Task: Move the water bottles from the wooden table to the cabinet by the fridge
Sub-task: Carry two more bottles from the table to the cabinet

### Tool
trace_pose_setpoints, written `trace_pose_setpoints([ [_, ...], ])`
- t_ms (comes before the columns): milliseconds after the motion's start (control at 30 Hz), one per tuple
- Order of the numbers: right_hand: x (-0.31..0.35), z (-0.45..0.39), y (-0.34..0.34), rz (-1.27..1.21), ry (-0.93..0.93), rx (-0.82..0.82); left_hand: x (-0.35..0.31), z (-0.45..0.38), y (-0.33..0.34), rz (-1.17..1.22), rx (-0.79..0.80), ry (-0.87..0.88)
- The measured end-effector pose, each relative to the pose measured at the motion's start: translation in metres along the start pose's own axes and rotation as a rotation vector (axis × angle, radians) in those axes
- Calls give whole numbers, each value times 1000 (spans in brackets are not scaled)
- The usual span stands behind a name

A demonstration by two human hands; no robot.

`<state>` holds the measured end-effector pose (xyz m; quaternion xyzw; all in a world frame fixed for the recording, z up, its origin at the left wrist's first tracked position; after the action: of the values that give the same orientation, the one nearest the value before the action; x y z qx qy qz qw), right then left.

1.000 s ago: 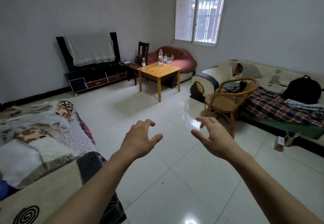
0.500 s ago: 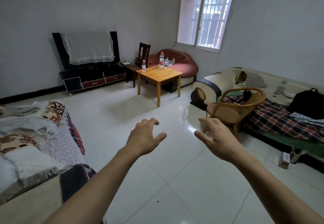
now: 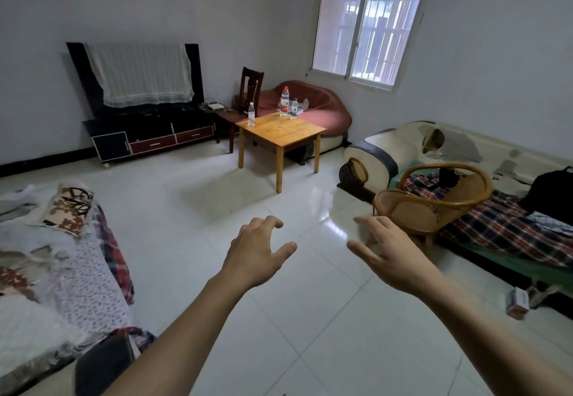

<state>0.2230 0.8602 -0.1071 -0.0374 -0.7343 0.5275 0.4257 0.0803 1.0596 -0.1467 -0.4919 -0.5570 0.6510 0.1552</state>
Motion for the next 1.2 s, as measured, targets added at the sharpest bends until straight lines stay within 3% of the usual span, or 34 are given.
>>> trace_pose_setpoints([
  [667,-103,-301,-57,-85,-104,-54,-35,-312,35,-110,-13,-41],
  [933,-112,-428,-38,-22,-96,-42,8,-427,44,-54,-62,-22],
  [1200,-77,-561,-15,73,-73,-33,66,-553,11,16,-106,24],
])
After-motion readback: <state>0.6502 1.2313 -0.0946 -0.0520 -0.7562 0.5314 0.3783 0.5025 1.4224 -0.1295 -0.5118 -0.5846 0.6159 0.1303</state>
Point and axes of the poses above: each hand's wrist, its own z-axis away from the middle knuckle, its own y-axis out of the palm, x = y × z, the point moved 7 cm from there along -z, towards the middle knuckle, and after that the axes turned 11 degrees about -z, right-handed, at the moved point
